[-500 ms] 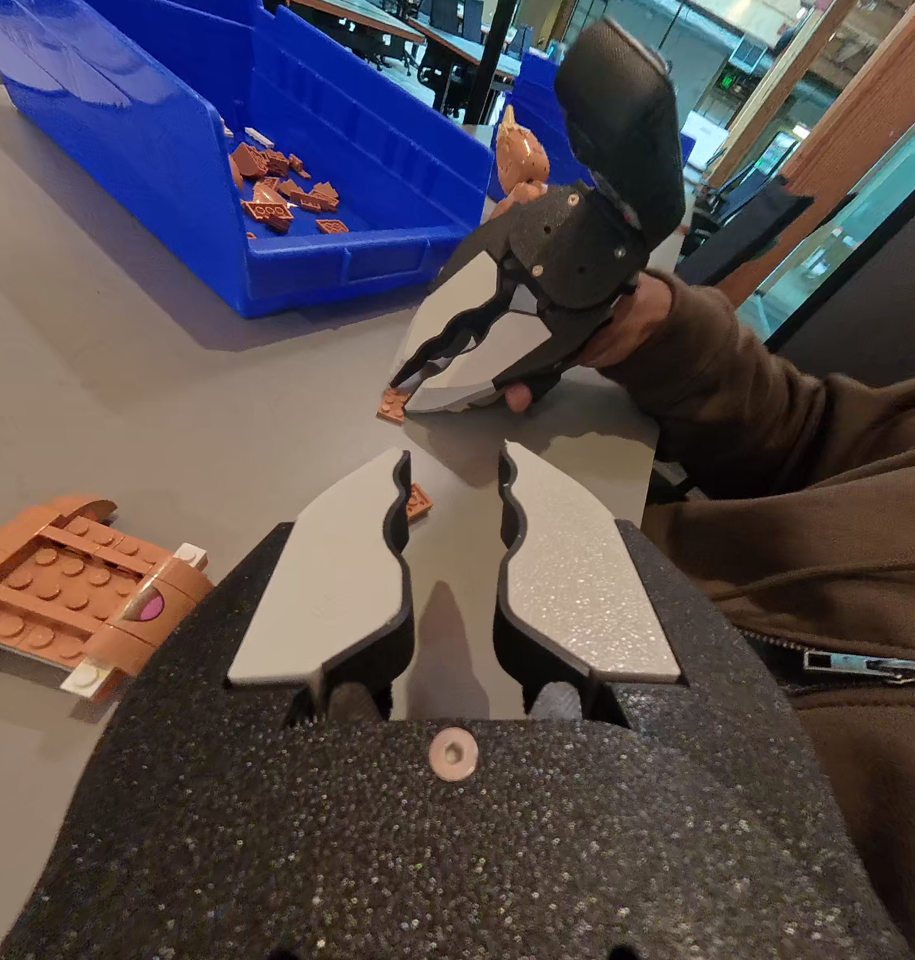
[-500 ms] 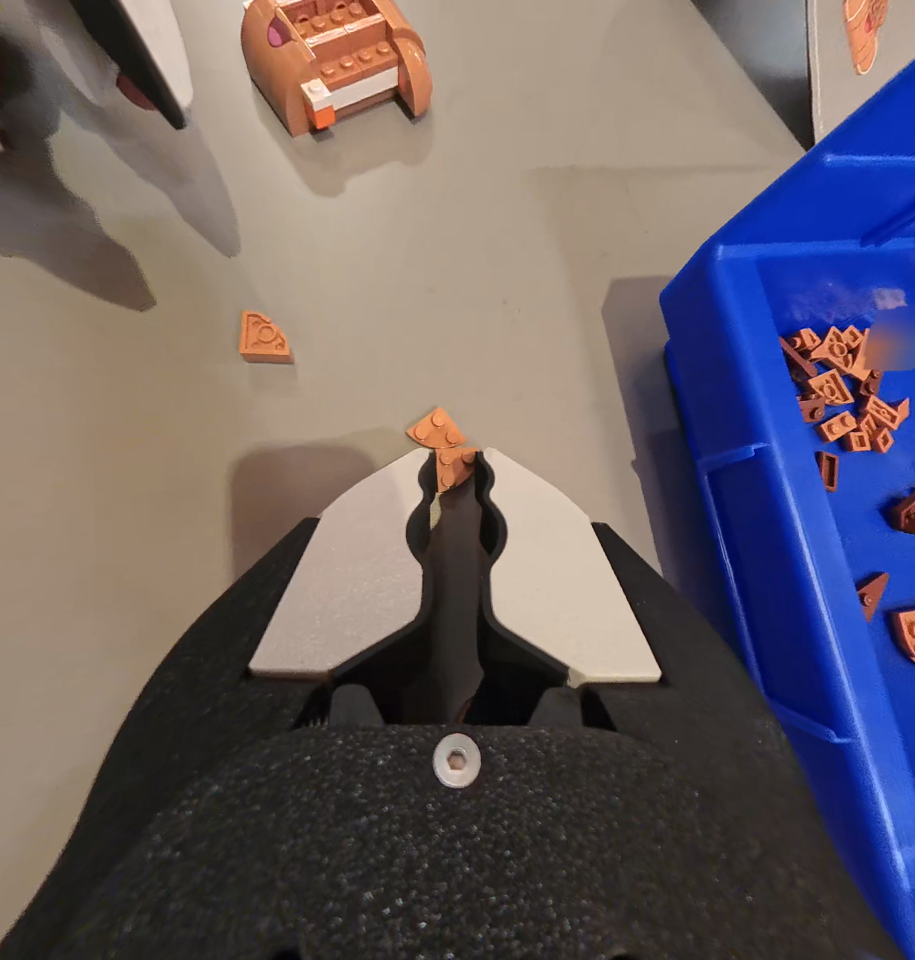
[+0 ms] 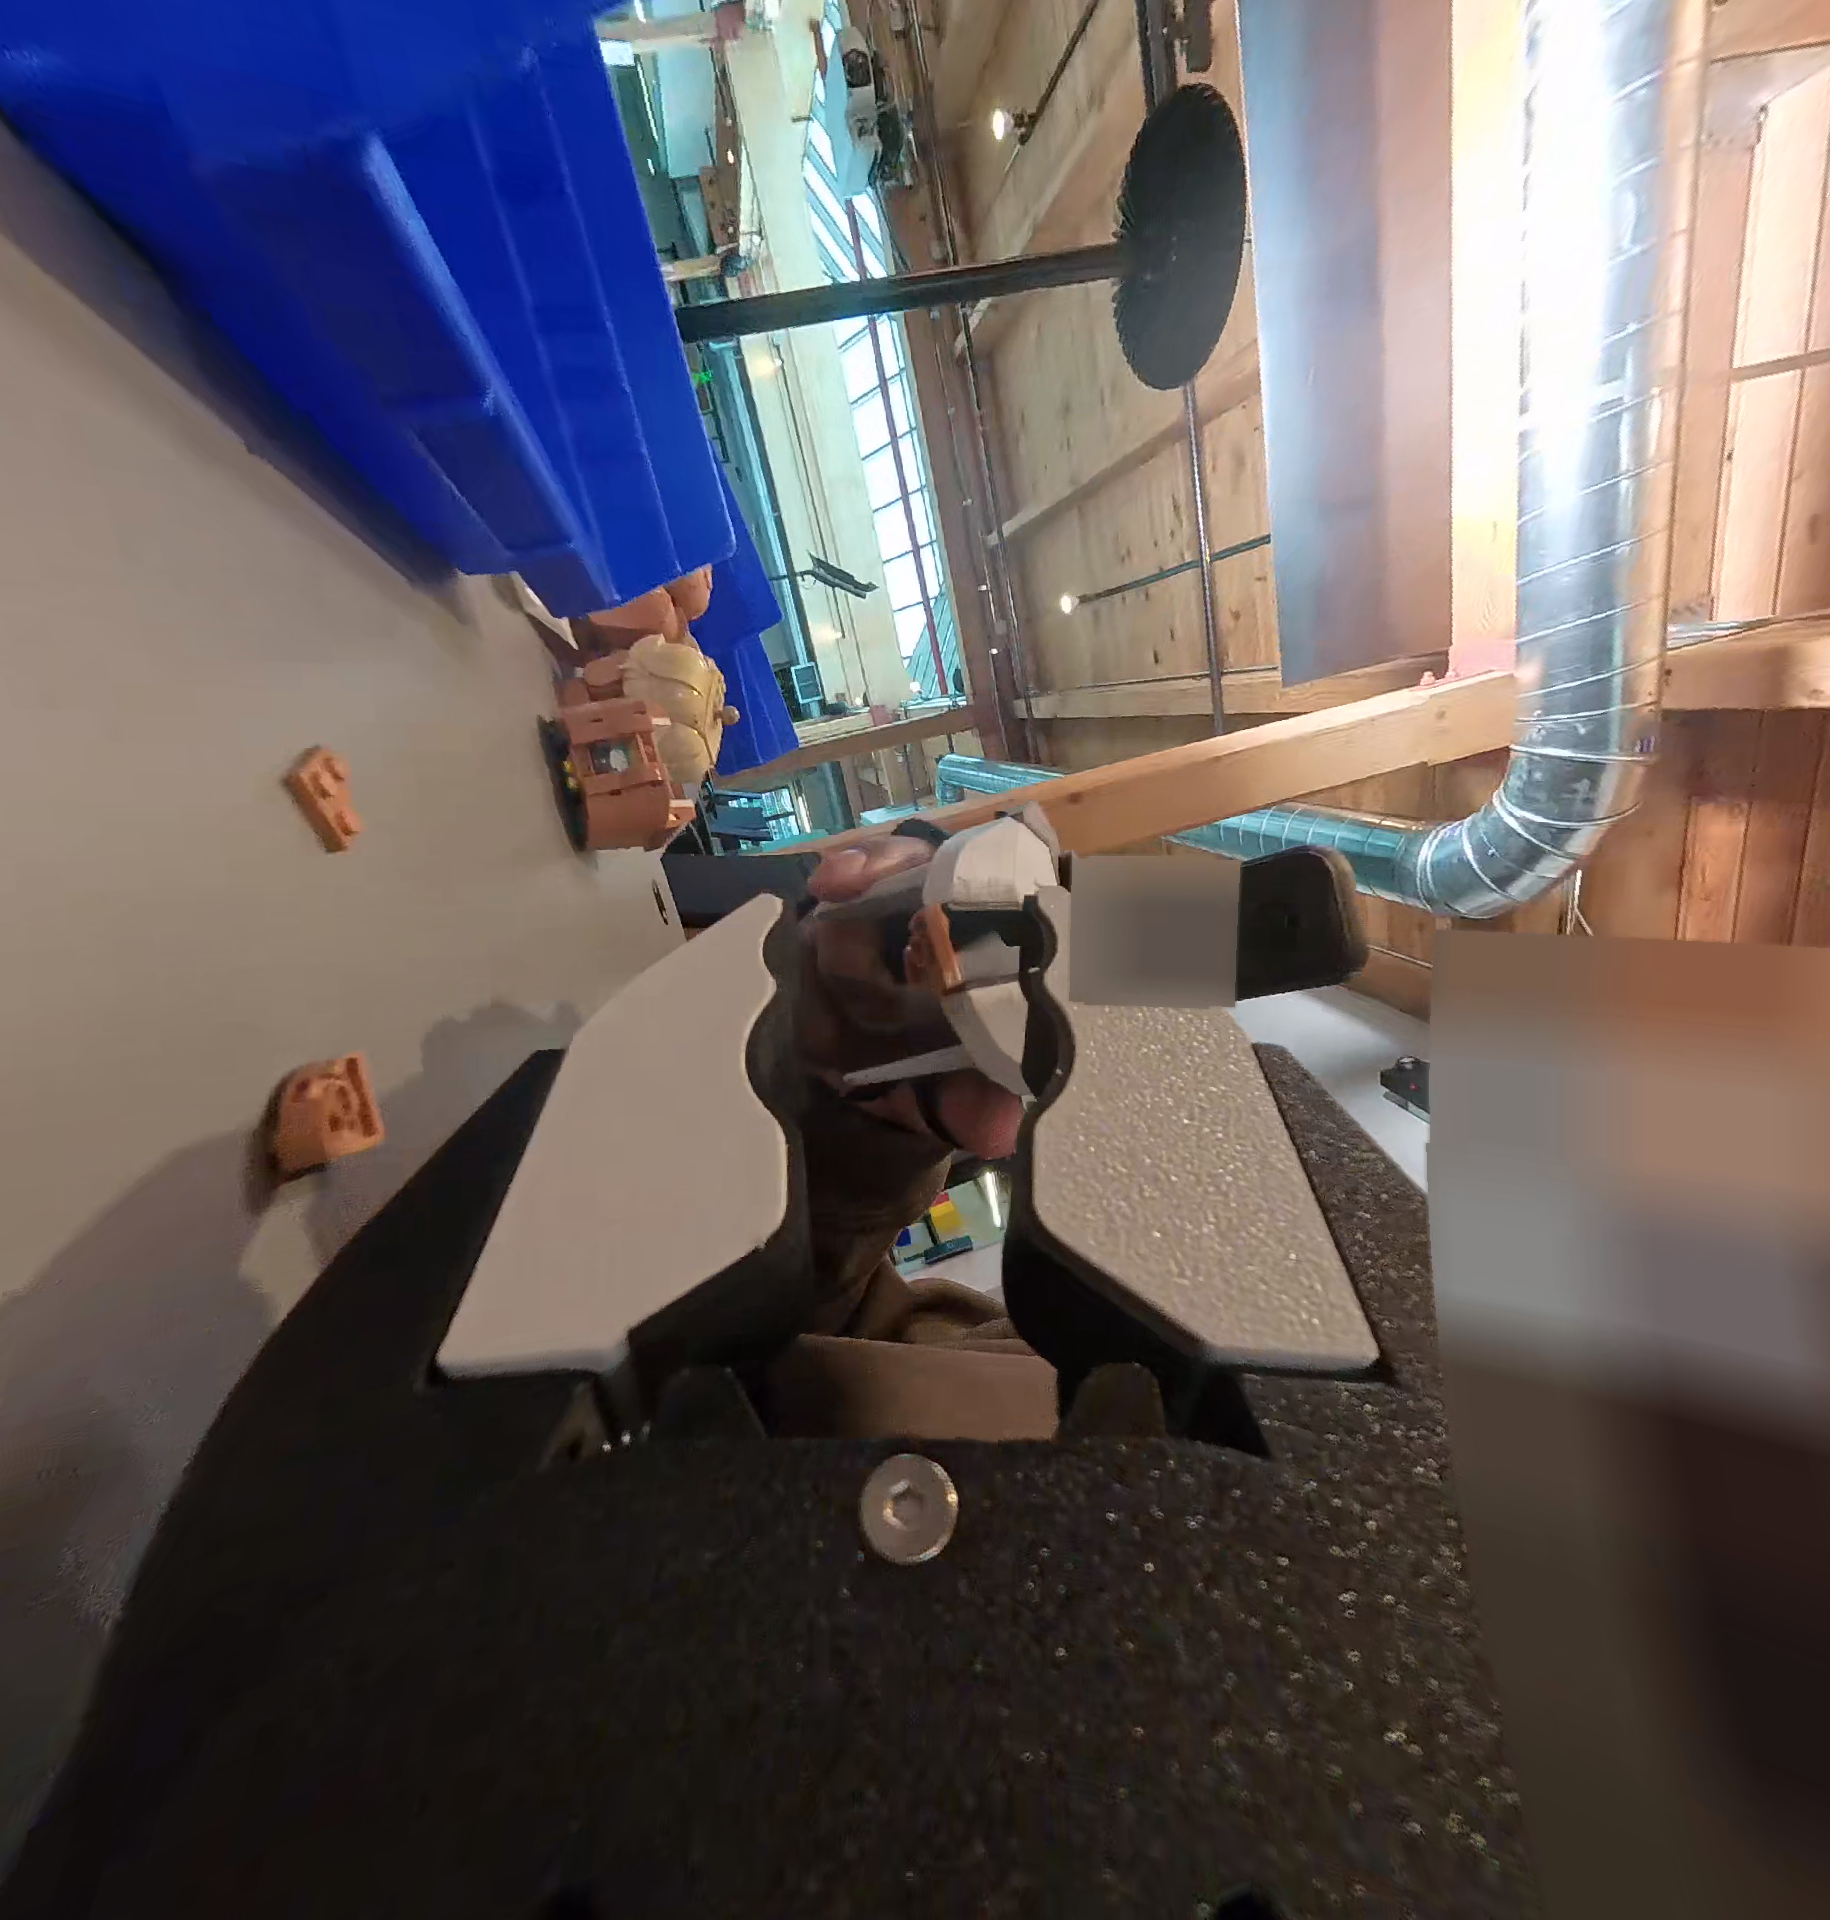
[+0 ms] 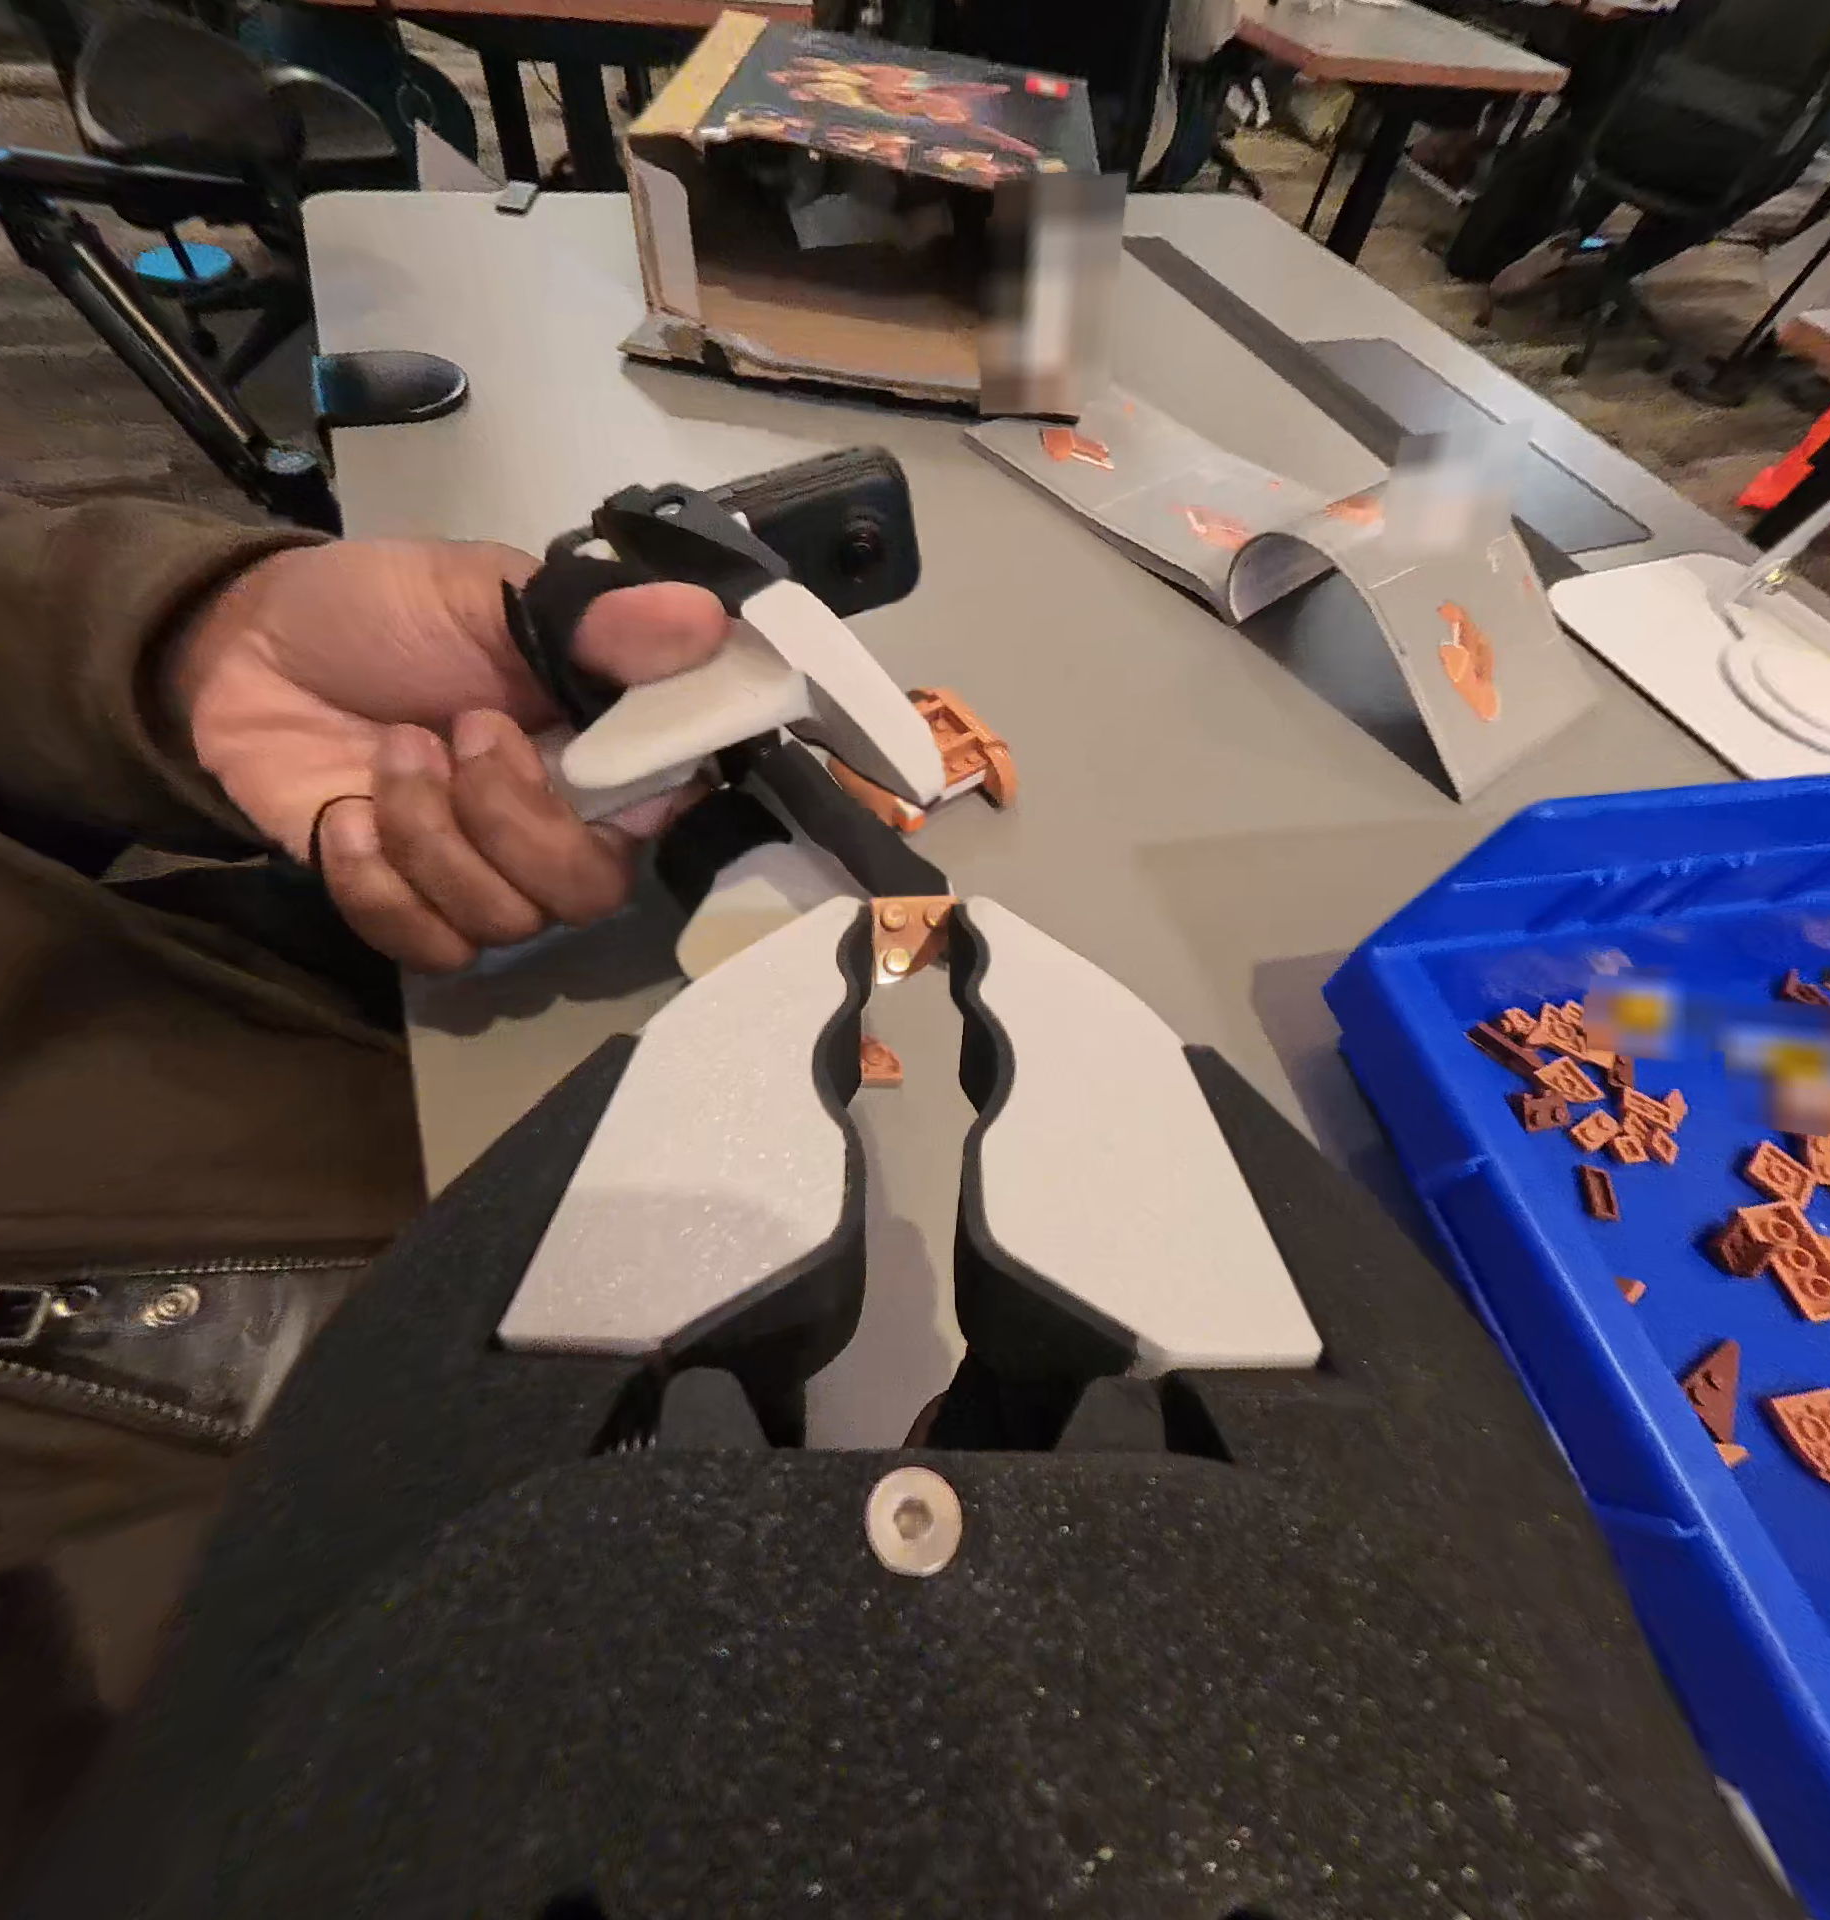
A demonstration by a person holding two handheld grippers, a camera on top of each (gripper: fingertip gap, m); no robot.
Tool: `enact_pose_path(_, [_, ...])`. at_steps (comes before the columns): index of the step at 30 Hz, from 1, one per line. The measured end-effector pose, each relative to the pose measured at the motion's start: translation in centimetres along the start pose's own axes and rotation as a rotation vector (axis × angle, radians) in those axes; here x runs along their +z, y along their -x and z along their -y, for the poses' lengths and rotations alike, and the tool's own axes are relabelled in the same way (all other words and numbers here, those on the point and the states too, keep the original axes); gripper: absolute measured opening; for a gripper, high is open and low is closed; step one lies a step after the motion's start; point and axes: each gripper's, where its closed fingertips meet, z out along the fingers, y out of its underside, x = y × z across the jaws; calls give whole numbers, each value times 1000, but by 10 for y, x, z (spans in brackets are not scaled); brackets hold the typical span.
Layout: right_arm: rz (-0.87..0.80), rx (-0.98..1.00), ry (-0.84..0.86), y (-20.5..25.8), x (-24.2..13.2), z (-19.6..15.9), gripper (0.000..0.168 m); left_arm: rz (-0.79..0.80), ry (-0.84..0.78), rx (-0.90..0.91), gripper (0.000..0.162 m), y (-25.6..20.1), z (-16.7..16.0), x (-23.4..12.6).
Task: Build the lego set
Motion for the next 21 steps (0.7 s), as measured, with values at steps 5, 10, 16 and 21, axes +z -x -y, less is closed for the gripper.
enact_pose_path(5, [-20,67,78,-3,12,-13,13,-1,34,1,44,-3,-13,8])
enact_pose_path(10, [-1,99,109,-2,15,-20,14,14,40,0,45,0,-18,8])
enact_pose_path(16, [-1,105,104,-2,13,-21,26,-3,48,-4,45,-1,-18,11])
enact_pose_path(21, [12,101,72,-3,11,-20,33,10,33,16,45,2,-13,8])
